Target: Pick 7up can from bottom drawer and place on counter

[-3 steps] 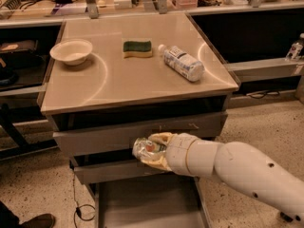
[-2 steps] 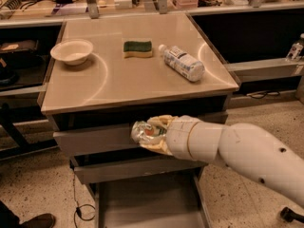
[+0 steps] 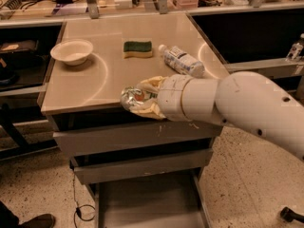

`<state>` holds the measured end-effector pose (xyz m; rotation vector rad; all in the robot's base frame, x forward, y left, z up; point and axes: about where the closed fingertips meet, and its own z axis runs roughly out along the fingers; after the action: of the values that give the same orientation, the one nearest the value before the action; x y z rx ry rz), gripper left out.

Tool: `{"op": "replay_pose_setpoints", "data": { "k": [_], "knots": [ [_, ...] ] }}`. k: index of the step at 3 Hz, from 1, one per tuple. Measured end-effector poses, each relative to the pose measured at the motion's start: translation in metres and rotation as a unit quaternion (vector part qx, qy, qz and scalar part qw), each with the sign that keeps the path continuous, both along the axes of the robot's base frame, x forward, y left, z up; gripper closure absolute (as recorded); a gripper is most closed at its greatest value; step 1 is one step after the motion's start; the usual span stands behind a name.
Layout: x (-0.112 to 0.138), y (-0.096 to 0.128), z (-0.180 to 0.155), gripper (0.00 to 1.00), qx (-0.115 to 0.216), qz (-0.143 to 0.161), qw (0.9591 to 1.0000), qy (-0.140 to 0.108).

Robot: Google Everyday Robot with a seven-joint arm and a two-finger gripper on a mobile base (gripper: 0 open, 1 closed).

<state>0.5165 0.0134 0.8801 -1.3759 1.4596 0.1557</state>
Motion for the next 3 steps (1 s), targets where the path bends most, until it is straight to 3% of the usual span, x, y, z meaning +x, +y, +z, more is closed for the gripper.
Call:
{"op": "replay_pose_setpoints", "data": {
  "k": [2, 3],
  "knots": [
    [0.020, 0.006, 0.024, 1.00, -0.003, 0.008, 0.9998, -0.019],
    [0.055, 0.015, 0.052, 1.00, -0.006, 0.020, 0.9991, -0.036]
  ]
}}
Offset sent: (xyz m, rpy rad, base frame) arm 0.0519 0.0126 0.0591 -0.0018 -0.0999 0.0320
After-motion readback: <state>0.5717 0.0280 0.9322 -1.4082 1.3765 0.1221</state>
